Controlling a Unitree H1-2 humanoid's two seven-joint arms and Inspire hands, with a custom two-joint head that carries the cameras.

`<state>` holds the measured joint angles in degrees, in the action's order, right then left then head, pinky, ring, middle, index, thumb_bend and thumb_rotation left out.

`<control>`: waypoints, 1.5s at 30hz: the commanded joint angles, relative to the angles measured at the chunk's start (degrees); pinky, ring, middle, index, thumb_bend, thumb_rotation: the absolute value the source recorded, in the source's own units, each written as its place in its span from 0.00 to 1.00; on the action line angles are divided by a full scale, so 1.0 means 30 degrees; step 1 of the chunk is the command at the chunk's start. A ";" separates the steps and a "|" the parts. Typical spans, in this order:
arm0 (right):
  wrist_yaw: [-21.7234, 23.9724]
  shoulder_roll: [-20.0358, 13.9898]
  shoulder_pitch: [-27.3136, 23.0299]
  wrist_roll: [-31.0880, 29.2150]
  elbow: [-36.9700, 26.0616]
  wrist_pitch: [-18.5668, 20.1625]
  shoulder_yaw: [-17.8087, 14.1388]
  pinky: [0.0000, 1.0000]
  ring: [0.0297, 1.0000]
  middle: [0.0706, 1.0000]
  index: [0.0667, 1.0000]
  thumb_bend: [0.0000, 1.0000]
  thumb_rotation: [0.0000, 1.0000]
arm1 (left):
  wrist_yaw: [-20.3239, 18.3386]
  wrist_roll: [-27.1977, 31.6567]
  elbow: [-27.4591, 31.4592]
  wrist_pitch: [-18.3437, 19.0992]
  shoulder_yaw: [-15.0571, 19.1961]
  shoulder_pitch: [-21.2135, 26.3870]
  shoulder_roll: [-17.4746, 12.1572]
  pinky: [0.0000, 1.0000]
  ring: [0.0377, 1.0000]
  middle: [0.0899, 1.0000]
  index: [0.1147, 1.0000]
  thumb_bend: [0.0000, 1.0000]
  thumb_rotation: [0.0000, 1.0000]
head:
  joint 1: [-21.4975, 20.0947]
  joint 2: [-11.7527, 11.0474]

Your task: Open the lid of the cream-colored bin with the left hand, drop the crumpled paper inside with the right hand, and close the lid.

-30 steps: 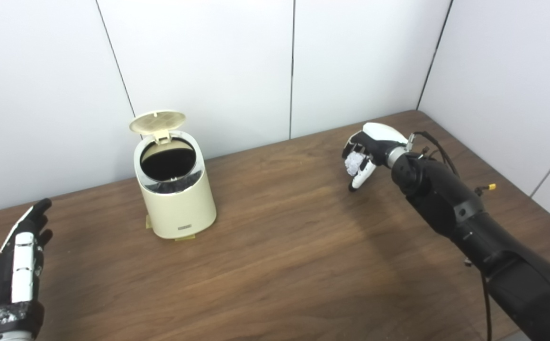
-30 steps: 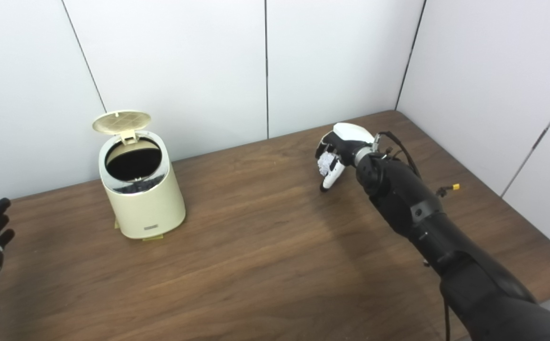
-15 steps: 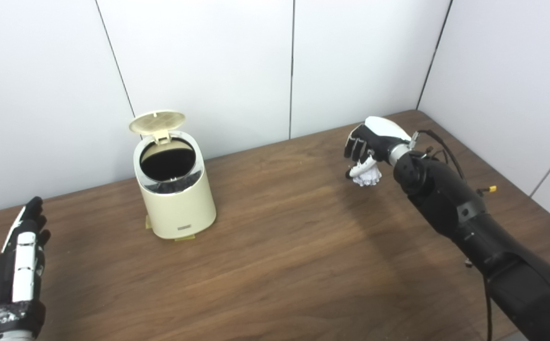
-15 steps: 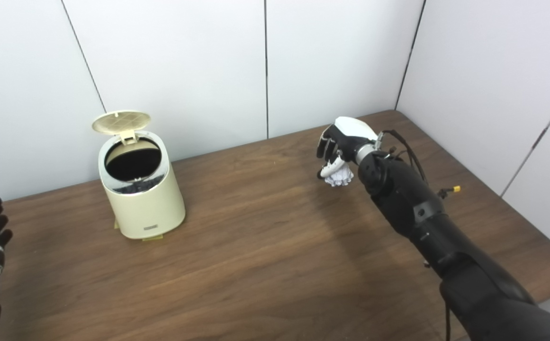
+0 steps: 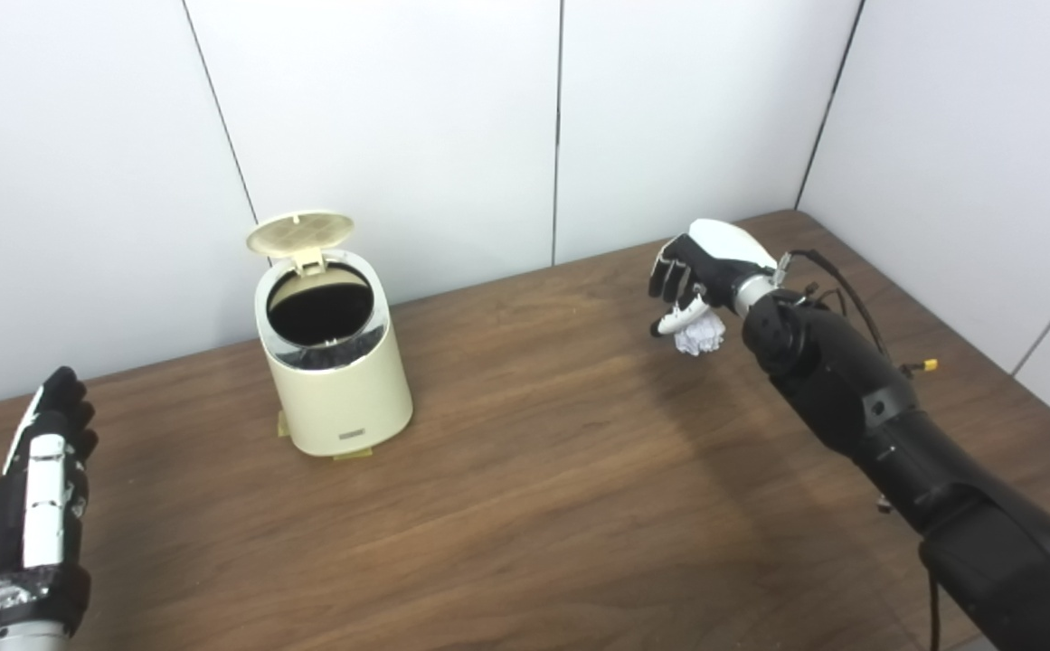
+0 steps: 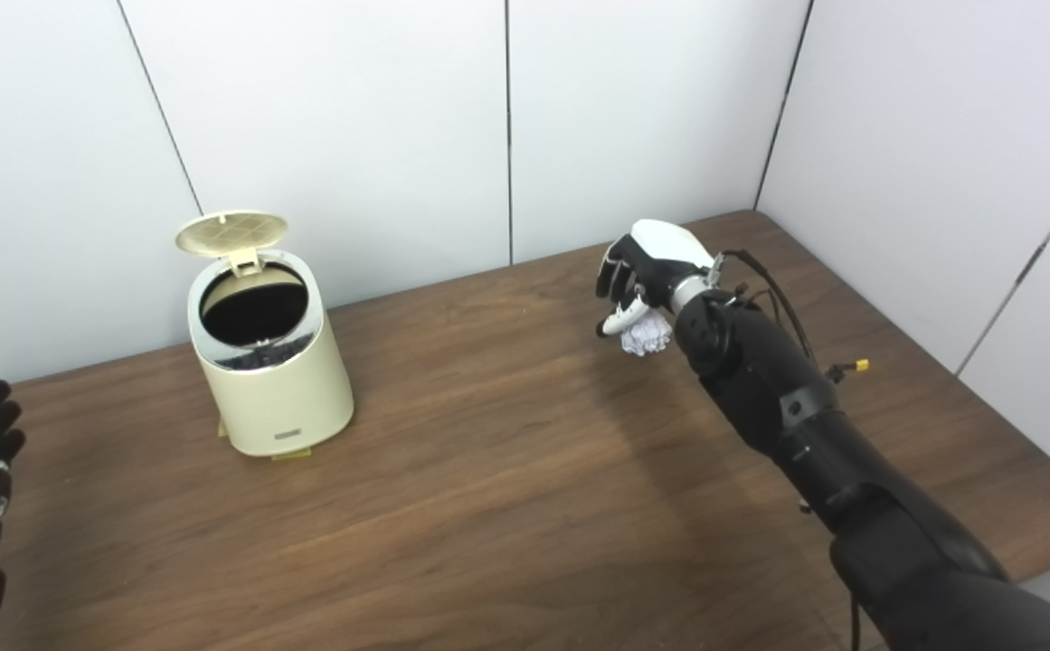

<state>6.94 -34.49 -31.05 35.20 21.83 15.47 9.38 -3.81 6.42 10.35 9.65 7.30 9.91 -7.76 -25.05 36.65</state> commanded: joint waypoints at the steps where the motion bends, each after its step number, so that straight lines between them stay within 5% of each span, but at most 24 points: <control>1: -0.0575 -0.0571 -0.0951 -0.0003 -0.0742 -0.0090 -0.0476 0.43 0.40 0.47 0.46 0.52 0.00 | 0.0081 -0.0024 0.0255 -0.0661 -0.0005 0.0886 -0.0158 1.00 0.99 0.97 0.98 0.42 0.88 | -0.0048 -0.0012; 6: -0.1708 -0.0390 -0.0787 -0.0064 -0.1308 -0.0852 -0.1018 0.53 0.47 0.46 0.43 0.52 0.00 | 0.0031 -0.0113 -0.0166 -0.0850 -0.0097 0.0863 -0.0102 1.00 1.00 0.97 0.97 0.45 0.87 | -0.0066 -0.0049; 10: -0.1381 -0.0543 -0.0664 -0.0292 -0.1916 -0.1026 -0.1079 0.53 0.43 0.47 0.46 0.52 0.00 | -0.0019 0.0004 -0.0381 -0.0927 -0.0132 0.0822 -0.0036 1.00 1.00 0.98 0.98 0.45 0.86 | -0.0135 -0.0037; 12: -0.0871 -0.0903 -0.0649 0.0068 -0.2259 -0.0975 -0.0698 0.59 0.59 0.56 0.46 0.52 0.06 | -0.0086 0.0000 -0.0435 -0.0950 -0.0185 0.0785 -0.0053 1.00 1.00 0.98 0.98 0.45 0.86 | -0.0130 -0.0021; 14: 0.0072 -0.1275 -0.0660 0.0221 -0.2726 -0.0612 -0.0400 0.65 0.69 0.70 0.66 0.80 0.11 | -0.0085 0.0083 -0.0551 -0.0959 -0.0143 0.0772 -0.0013 1.00 1.00 0.99 0.98 0.44 0.85 | -0.0130 -0.0021; 20: 0.3214 -0.2457 -0.0746 0.0661 -0.3759 0.0443 0.0413 0.68 0.78 0.80 0.80 0.99 0.20 | -0.0003 -0.0055 -0.0855 -0.1314 -0.0139 0.0809 0.0064 1.00 1.00 0.99 0.98 0.43 0.84 | -0.0249 -0.0077; 27: 0.4487 -0.2613 -0.0705 0.1310 -0.3671 0.1059 0.0940 0.63 0.77 0.83 0.79 1.00 0.11 | -0.0123 0.0075 -0.1206 -0.1672 -0.0139 0.0810 0.0047 1.00 1.00 0.99 0.97 0.42 0.84 | -0.0238 -0.0158; 33: 0.4624 -0.2865 -0.0832 0.2228 -0.3501 0.0724 0.1629 0.76 0.87 0.85 0.78 1.00 0.11 | -0.0146 0.0103 -0.1104 -0.1566 -0.0127 0.0787 0.0012 1.00 1.00 0.99 0.97 0.43 0.84 | -0.0220 -0.0155; 45: 0.5606 -0.3273 -0.1021 0.2799 -0.2846 0.0384 0.2056 0.74 0.81 0.80 0.73 0.99 0.09 | -0.0300 0.0082 -0.0715 -0.1407 -0.0157 0.0701 -0.0126 1.00 1.00 1.00 0.97 0.42 0.87 | -0.0230 0.0018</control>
<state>24.51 -41.63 -30.99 42.38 13.42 17.43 16.34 -4.68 6.27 6.12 7.19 6.82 10.09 -7.59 -25.66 36.65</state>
